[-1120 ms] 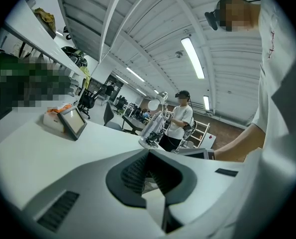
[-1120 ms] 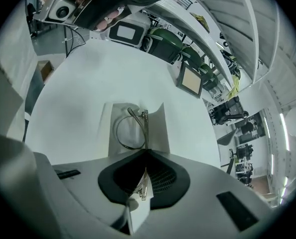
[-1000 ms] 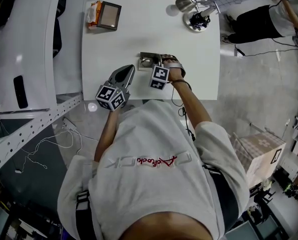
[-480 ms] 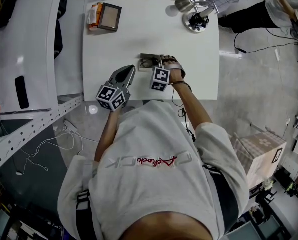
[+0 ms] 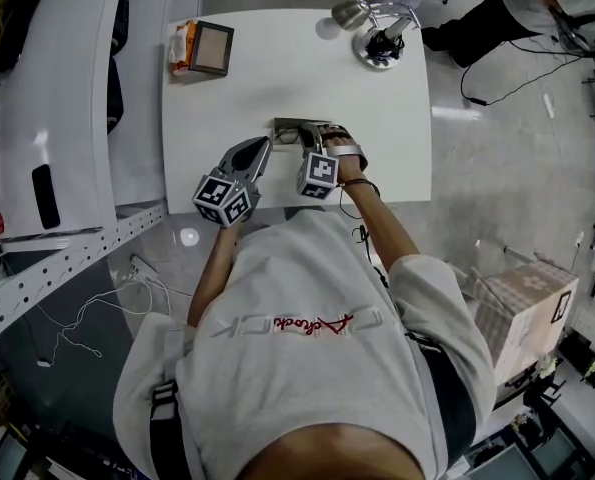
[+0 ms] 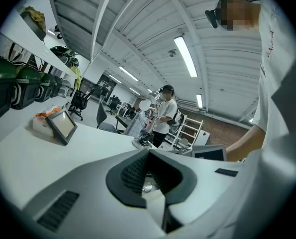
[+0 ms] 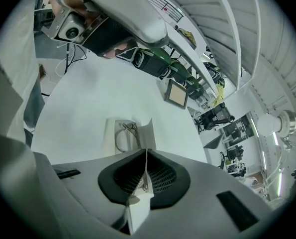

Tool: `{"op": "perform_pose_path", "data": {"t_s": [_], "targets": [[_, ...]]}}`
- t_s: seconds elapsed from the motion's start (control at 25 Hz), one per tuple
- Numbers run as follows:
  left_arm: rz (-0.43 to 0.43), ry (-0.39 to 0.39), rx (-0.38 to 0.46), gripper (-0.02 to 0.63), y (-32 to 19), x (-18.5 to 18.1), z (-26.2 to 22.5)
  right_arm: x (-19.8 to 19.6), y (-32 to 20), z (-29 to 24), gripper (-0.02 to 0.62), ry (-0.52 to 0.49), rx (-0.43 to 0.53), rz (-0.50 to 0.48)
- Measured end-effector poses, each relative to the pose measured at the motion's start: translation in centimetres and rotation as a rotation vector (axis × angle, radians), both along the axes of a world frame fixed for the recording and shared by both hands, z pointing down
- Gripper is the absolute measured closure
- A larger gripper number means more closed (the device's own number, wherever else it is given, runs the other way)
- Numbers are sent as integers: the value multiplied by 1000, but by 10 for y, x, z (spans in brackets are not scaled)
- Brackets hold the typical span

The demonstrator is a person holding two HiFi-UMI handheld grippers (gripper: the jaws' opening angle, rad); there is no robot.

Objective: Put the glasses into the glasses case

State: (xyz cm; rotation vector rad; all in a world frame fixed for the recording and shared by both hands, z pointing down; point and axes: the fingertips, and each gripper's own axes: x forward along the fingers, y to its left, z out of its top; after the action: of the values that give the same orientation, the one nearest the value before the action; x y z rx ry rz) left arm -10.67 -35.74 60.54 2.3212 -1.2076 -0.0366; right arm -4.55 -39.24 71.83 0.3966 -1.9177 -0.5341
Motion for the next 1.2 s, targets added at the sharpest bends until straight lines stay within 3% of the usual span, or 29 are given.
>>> {"op": "perform_pose_path", "data": {"t_s": [0.16, 0.28, 0.6, 0.76, 1.2], "targets": [[15, -5, 13, 581, -2, 5, -2, 6, 5, -3, 574, -7, 2, 19], [32, -9, 25, 581, -5, 11, -6, 7, 6, -8, 574, -85, -20, 83], [56, -16, 43, 581, -10, 18, -11, 3, -5, -69, 575, -620, -229, 391], [60, -19, 58, 581, -14, 18, -16, 5, -6, -107, 575, -890, -225, 428], [74, -26, 84, 581, 0, 13, -21, 13, 22, -124, 575, -979, -156, 467]]}}
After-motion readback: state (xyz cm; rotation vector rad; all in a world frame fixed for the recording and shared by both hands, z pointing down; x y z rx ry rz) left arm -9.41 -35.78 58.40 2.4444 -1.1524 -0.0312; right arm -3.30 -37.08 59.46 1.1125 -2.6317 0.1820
